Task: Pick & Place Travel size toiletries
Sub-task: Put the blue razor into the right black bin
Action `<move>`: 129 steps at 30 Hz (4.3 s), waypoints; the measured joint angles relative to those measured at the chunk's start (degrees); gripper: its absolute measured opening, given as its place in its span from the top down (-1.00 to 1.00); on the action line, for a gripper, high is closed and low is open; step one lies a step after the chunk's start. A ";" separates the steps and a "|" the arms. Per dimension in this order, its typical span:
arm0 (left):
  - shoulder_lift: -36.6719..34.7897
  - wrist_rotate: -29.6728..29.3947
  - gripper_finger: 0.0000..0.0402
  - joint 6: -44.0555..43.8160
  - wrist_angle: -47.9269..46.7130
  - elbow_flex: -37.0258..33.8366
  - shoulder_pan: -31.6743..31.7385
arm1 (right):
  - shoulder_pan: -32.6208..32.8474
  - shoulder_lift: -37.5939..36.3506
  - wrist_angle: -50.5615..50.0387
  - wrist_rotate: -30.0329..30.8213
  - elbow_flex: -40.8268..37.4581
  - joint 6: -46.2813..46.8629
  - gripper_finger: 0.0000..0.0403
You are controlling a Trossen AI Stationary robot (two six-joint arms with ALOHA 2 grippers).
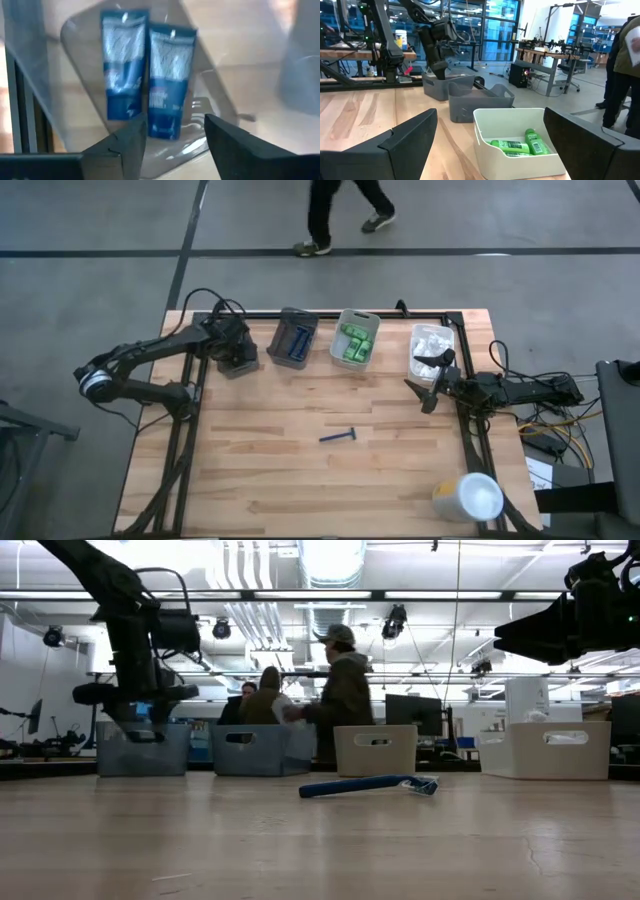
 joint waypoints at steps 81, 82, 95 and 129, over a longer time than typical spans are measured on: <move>35.50 -8.27 -0.27 38.28 30.50 33.59 -53.24 | 0.00 0.00 0.00 -0.02 0.01 -0.05 -0.81; 36.59 -8.27 -0.27 38.22 30.29 34.39 -53.28 | -0.02 0.00 0.00 0.00 0.00 -0.12 -0.81; 44.59 -1.64 -0.27 35.91 28.19 39.97 -53.30 | 0.00 -0.02 0.00 -0.02 0.00 -0.15 -0.80; 47.54 3.55 0.74 27.47 26.11 34.76 -53.45 | -0.02 0.00 0.01 0.00 0.01 -0.11 -0.80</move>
